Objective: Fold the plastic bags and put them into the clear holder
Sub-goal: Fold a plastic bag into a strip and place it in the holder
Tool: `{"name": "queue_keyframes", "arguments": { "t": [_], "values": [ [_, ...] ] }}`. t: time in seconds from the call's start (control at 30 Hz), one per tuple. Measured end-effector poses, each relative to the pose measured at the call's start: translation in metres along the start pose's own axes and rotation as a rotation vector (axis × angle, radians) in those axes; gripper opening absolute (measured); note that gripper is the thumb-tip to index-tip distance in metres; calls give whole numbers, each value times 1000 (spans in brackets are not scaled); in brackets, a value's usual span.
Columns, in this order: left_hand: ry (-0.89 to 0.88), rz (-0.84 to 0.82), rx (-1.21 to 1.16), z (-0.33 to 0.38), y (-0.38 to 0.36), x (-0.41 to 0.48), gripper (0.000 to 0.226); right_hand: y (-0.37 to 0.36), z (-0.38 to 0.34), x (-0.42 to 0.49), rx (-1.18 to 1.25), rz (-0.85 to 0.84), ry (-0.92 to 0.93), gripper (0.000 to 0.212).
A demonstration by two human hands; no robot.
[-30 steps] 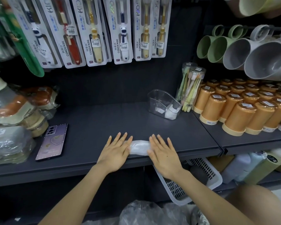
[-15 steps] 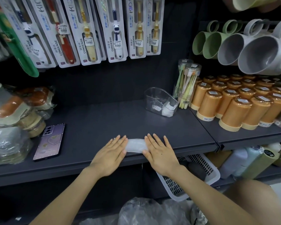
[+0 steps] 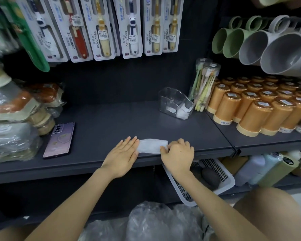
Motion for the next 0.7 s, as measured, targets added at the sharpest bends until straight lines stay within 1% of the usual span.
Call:
{"name": "queue_keyframes", "arguments": {
  "t": [0.07, 0.13, 0.17, 0.27, 0.3, 0.37, 0.43, 0.5, 0.53, 0.6, 0.63, 0.7],
  "values": [
    [11, 4, -2, 0, 1, 0, 117, -4, -5, 2, 47, -61, -140, 29],
    [19, 9, -6, 1, 1, -2, 115, -4, -6, 4, 106, -12, -204, 19],
    [25, 11, -15, 1, 1, -2, 109, -3, -8, 4, 157, 16, -216, 17],
    [88, -15, -95, 3, 5, -5, 67, 1, -7, 5, 455, 38, -215, 10],
    [126, -28, -162, 3, 8, -5, 62, 4, -6, 7, 562, 23, -210, 10],
    [227, -20, -398, 2, 16, -8, 61, 15, -4, 11, 721, -22, -184, 12],
    [285, 40, -623, 2, 31, -8, 61, 28, -7, 17, 814, -111, -136, 14],
    [268, 89, -709, 5, 49, -7, 54, 42, -15, 24, 811, -230, -56, 16],
    [243, 81, -779, 7, 58, -6, 46, 48, -19, 28, 792, -282, -13, 15],
    [181, -2, -952, 12, 72, -3, 25, 60, -28, 37, 757, -364, 64, 12],
    [151, -49, -1000, 14, 78, -2, 18, 66, -32, 41, 742, -393, 97, 11],
    [118, -104, -1042, 17, 84, -2, 15, 76, -41, 47, 710, -434, 149, 12]
  ]
}}
Point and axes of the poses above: each hand's wrist, its own x-axis towards the middle knuckle, its own y-axis out of the back of the hand, z = x × y, the point moved 2 cm from there along x, towards the middle knuckle, and after that the axes turned 15 degrees about x, right-handed, at the moved point
